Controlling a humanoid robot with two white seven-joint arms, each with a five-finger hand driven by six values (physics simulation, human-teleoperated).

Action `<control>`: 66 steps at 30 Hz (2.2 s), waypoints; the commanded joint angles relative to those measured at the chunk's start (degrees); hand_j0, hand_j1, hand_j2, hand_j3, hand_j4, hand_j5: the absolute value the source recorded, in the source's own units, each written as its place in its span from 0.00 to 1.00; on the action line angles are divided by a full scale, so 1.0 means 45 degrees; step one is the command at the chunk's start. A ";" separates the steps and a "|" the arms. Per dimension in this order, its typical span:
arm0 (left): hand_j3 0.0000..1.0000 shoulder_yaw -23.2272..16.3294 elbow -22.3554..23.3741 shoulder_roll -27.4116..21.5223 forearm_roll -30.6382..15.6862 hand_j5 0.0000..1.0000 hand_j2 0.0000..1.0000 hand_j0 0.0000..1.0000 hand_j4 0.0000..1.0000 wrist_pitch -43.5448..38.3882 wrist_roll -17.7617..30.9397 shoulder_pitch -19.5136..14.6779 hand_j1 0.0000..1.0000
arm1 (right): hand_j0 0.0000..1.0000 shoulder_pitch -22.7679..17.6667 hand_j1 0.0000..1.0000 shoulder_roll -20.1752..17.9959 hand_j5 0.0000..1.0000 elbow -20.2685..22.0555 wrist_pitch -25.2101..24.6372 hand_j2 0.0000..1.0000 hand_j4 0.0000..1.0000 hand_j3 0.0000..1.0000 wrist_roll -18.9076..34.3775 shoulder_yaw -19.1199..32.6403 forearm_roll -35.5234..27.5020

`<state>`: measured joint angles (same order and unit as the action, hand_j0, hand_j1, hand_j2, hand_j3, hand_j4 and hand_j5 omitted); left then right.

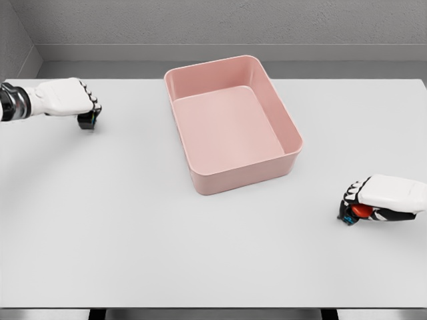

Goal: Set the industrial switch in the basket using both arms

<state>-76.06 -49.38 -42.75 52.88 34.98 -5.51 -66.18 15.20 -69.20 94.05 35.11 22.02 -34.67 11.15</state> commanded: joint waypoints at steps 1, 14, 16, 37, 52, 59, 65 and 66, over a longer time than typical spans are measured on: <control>0.48 0.0262 -0.0004 0.0067 -0.0111 0.48 0.48 0.48 0.48 0.0003 -0.0006 0.0000 0.48 | 0.49 0.0019 0.49 -0.0052 0.49 0.0037 -0.0024 0.49 0.49 0.49 -0.0009 0.0086 -0.0094; 0.48 0.1063 -0.0102 0.0204 -0.0833 0.48 0.48 0.48 0.48 0.0003 -0.0006 -0.0039 0.48 | 0.50 0.1211 0.50 -0.0169 0.50 0.0427 -0.0024 0.50 0.50 0.50 -0.0185 0.0126 -0.0719; 0.48 0.1063 -0.0258 0.0204 -0.1107 0.48 0.48 0.48 0.48 0.0003 -0.0006 -0.0117 0.48 | 0.50 0.1309 0.50 -0.0169 0.50 0.0427 -0.0024 0.50 0.50 0.50 -0.0166 0.0106 -0.0778; 0.48 0.1453 -0.0434 0.1180 -0.2259 0.48 0.48 0.48 0.48 0.0003 -0.0241 -0.0352 0.48 | 0.51 0.2129 0.51 -0.0267 0.51 0.0447 -0.0024 0.51 0.51 0.51 -0.0146 0.0028 -0.2087; 0.48 0.1570 -0.0707 0.1551 -0.2865 0.48 0.48 0.48 0.48 0.0003 -0.0846 -0.0625 0.48 | 0.52 0.3809 0.52 -0.0267 0.52 0.0681 -0.0024 0.52 0.52 0.52 -0.0146 -0.0011 -0.2126; 0.48 0.1649 -0.0707 0.1903 -0.3041 0.48 0.48 0.48 0.48 0.0003 -0.0924 -0.0645 0.48 | 0.52 0.4238 0.52 -0.0150 0.52 0.0681 -0.0024 0.52 0.52 0.52 -0.0146 -0.0050 -0.2204; 0.48 0.1649 -0.0727 0.2313 -0.3080 0.48 0.48 0.48 0.48 0.0003 -0.0924 -0.0645 0.48 | 0.52 0.4590 0.52 -0.0130 0.52 0.0369 -0.0024 0.52 0.52 0.52 -0.0088 -0.0089 -0.2341; 0.48 0.1649 -0.0746 0.2333 -0.3099 0.48 0.48 0.48 0.48 0.0003 -0.0924 -0.0664 0.48 | 0.52 0.4590 0.52 -0.0071 0.52 0.0310 -0.0024 0.52 0.52 0.52 -0.0049 -0.0089 -0.2341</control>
<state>-68.81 -52.63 -32.66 39.36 34.98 -9.61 -69.17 36.04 -69.66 95.90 35.13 21.60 -35.09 1.12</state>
